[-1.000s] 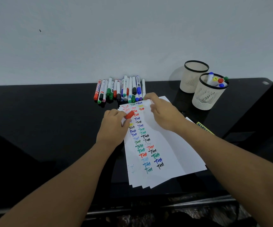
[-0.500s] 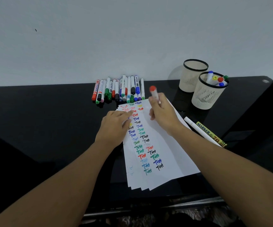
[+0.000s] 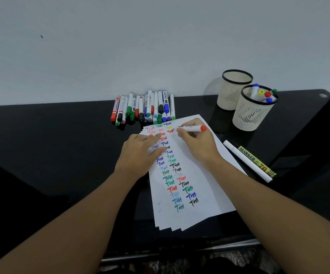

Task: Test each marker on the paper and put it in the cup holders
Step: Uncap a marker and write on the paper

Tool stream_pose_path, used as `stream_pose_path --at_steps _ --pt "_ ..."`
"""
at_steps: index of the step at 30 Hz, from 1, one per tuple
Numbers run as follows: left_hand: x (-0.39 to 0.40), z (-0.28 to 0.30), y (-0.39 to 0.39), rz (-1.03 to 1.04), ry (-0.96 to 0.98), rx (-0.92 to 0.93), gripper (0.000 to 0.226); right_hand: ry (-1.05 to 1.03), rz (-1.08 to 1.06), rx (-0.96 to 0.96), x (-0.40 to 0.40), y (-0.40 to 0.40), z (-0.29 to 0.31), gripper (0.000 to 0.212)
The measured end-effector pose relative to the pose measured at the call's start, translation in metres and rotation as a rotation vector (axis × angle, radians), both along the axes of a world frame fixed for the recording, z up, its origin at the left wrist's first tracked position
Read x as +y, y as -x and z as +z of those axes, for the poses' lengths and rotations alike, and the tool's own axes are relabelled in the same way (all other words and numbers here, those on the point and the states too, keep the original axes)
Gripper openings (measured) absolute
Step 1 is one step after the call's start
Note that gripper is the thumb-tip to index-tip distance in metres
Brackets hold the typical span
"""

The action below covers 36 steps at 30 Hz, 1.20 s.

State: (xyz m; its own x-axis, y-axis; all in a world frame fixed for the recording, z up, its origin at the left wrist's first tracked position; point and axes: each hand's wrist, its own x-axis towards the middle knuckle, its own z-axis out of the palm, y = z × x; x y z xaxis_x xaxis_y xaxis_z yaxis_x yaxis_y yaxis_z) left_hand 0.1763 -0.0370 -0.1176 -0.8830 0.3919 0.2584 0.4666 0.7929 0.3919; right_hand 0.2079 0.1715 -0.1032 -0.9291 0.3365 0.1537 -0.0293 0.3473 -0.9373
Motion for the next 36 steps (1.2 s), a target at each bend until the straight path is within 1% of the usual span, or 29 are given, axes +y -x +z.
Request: stream_pose_path --at_steps 2,5,8,12,14,16,22,28,36 --pt "0.001 0.001 -0.001 0.004 0.032 -0.021 0.062 0.033 0.007 0.004 0.0 -0.001 0.0 0.014" --pt "0.003 0.0 0.0 0.017 0.159 -0.064 0.069 0.013 0.021 -0.003 0.0 -0.001 0.001 0.015" --pt "0.003 0.001 0.001 0.0 0.225 -0.119 0.066 -0.043 0.064 -0.02 0.0 -0.002 0.003 0.015" --pt "0.004 0.003 0.0 0.004 0.25 -0.118 0.066 0.009 0.102 -0.06 0.002 -0.001 0.008 0.016" --pt "0.004 0.002 0.001 0.008 0.251 -0.116 0.067 0.043 0.07 -0.065 0.002 -0.001 0.009 0.017" --pt "0.003 0.002 0.001 0.007 0.248 -0.11 0.067 0.011 0.048 -0.069 0.001 0.0 0.006 0.021" --pt "0.003 0.002 0.001 0.01 0.229 -0.119 0.068 -0.121 0.085 -0.097 -0.001 0.002 0.001 0.02" --pt "0.004 0.001 0.002 0.014 0.216 -0.124 0.073 -0.15 0.101 -0.122 -0.002 0.006 -0.002 0.022" --pt "0.003 -0.001 0.003 0.022 0.205 -0.111 0.072 -0.208 0.109 -0.145 -0.003 0.007 -0.003 0.021"
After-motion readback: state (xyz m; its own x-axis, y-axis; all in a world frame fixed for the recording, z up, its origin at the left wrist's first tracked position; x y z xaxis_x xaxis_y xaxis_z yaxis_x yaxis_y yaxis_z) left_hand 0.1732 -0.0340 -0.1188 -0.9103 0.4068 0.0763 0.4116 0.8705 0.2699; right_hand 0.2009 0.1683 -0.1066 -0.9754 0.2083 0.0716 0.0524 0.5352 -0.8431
